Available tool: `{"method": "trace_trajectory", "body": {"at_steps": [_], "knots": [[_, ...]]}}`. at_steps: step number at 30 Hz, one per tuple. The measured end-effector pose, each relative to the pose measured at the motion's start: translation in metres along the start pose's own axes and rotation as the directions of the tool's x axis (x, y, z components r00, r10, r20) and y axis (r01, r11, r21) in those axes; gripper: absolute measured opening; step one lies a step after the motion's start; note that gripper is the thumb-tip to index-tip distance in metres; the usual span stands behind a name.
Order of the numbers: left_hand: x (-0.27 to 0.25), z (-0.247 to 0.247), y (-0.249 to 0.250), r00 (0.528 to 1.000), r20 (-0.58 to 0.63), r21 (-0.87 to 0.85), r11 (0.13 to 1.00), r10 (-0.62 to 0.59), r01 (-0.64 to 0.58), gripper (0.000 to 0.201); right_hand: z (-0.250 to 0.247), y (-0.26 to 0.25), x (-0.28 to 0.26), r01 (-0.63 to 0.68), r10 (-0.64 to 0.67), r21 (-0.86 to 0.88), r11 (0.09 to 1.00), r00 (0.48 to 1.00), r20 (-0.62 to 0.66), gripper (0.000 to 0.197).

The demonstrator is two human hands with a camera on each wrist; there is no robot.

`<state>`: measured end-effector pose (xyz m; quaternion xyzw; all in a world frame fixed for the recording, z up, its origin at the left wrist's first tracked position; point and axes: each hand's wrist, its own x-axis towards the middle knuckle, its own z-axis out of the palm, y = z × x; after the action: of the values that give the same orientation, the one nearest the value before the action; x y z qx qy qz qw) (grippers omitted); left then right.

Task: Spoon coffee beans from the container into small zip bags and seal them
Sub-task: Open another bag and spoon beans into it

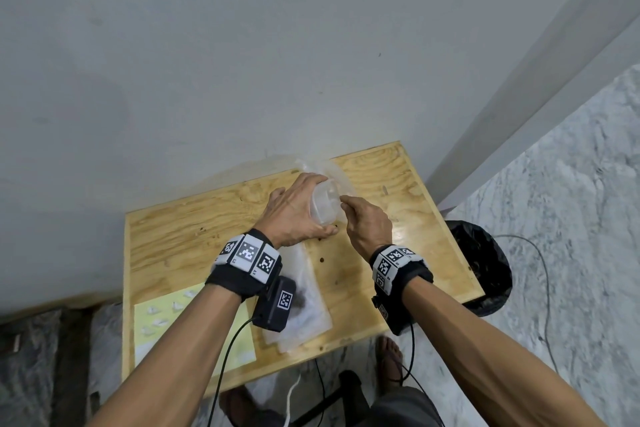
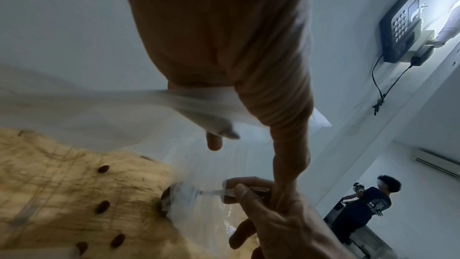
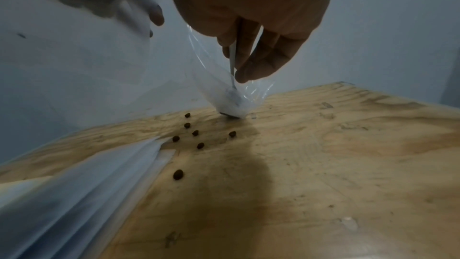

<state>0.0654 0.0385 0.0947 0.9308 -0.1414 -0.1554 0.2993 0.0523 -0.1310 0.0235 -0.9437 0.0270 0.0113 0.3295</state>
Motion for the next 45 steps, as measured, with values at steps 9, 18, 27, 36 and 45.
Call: {"method": "trace_trajectory", "body": {"at_steps": [9,18,27,36,45], "knots": [[0.003,-0.007,-0.004,1.000,0.024,0.009,1.000,-0.016,0.016,0.092,-0.003,-0.002,0.003,0.170,-0.166,0.012,0.985,0.974,-0.156,0.023],[-0.004,-0.013,-0.010,0.999,0.015,-0.016,0.999,-0.039,0.039,0.091,0.007,0.007,0.001,0.157,-0.162,-0.091,0.983,0.985,-0.055,0.026],[0.016,-0.011,0.009,0.999,0.046,-0.142,0.990,-0.006,0.012,0.089,0.017,0.015,-0.001,-0.329,0.378,0.443,0.834,0.926,-0.023,0.021],[0.011,0.005,-0.034,0.947,0.244,-0.001,0.976,-0.209,0.216,0.098,0.003,0.024,0.014,-0.538,0.611,0.723,0.434,0.765,0.202,0.022],[0.031,0.037,-0.024,0.892,0.404,0.174,0.974,-0.204,0.144,0.100,0.001,0.033,0.016,-0.607,0.650,0.765,0.216,0.674,0.352,0.024]]}}
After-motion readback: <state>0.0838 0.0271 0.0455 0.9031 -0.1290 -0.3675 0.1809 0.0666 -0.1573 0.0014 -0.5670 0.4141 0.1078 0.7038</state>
